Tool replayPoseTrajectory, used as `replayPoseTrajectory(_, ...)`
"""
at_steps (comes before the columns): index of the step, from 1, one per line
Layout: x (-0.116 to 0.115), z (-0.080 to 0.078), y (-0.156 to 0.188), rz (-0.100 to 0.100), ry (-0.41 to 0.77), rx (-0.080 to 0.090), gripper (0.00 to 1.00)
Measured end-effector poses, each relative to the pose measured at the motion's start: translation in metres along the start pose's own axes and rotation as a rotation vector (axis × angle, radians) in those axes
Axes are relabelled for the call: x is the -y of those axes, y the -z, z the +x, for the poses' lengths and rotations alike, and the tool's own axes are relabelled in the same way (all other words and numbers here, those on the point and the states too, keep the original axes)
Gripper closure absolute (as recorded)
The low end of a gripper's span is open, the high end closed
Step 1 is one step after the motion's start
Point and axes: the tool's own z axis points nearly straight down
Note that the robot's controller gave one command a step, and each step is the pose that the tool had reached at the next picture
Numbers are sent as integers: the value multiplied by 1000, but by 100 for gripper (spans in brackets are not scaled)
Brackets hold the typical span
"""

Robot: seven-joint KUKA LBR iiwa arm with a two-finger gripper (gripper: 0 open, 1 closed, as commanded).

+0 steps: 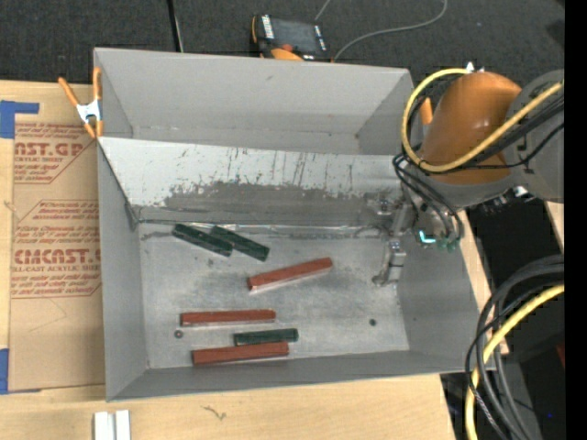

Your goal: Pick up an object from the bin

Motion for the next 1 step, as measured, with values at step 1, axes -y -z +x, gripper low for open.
replayPoseTrajectory(1, 36, 16, -14, 2, 206, 6, 0)
